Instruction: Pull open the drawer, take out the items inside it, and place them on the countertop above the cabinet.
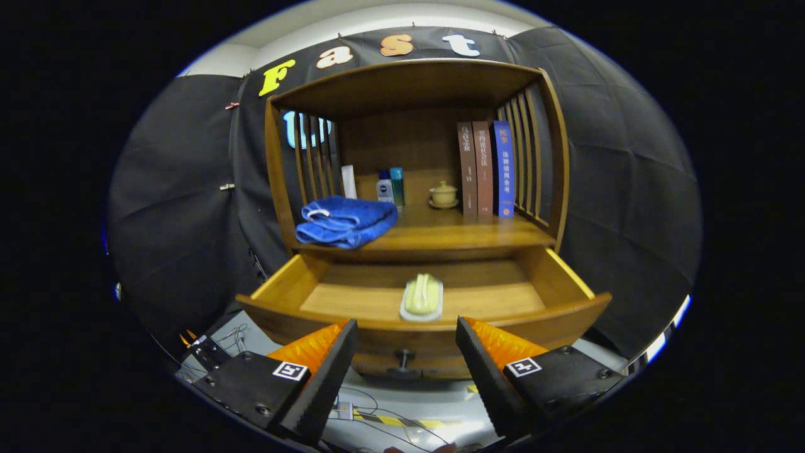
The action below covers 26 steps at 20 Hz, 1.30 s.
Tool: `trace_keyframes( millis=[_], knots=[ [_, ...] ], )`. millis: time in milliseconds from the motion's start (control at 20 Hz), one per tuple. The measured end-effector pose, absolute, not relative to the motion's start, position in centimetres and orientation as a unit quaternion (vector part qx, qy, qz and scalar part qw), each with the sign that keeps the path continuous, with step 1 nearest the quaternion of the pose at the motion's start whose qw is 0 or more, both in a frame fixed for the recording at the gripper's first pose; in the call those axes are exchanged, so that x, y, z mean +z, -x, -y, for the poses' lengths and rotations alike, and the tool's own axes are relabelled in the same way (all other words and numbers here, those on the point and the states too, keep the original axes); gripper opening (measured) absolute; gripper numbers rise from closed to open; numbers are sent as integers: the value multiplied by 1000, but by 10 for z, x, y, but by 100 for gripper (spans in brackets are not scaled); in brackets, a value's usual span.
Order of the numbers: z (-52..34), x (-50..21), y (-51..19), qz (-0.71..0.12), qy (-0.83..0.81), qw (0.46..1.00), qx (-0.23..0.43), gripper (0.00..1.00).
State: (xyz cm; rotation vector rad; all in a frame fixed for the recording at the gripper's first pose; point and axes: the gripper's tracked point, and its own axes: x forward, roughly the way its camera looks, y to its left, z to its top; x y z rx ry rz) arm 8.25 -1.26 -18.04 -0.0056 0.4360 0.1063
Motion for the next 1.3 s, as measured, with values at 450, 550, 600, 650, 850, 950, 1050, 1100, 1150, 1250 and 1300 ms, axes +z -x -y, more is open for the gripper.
trace_keyframes(
  millis=[450, 550, 600, 650, 850, 950, 1050, 1100, 1150, 1250, 1300],
  knots=[
    [21, -241, -211, -388, 40, 921, 1, 99],
    [22, -274, -224, -431, 36, 902, -13, 99],
    [20, -283, -228, -438, 31, 898, -15, 99],
    [21, -298, -232, -448, 29, 893, -20, 94],
    [34, -323, -240, -470, 41, 880, -51, 85],
    [30, -333, -238, -487, 34, 872, -44, 73],
    [22, -337, -239, -498, 39, 866, -16, 48],
    [23, -331, -236, -498, 40, 866, -16, 48],
    [24, -335, -239, -498, 38, 866, -25, 27],
    [24, -332, -241, -498, 42, 866, -26, 26],
    [25, -331, -239, -497, 42, 866, -28, 26]
  ],
)
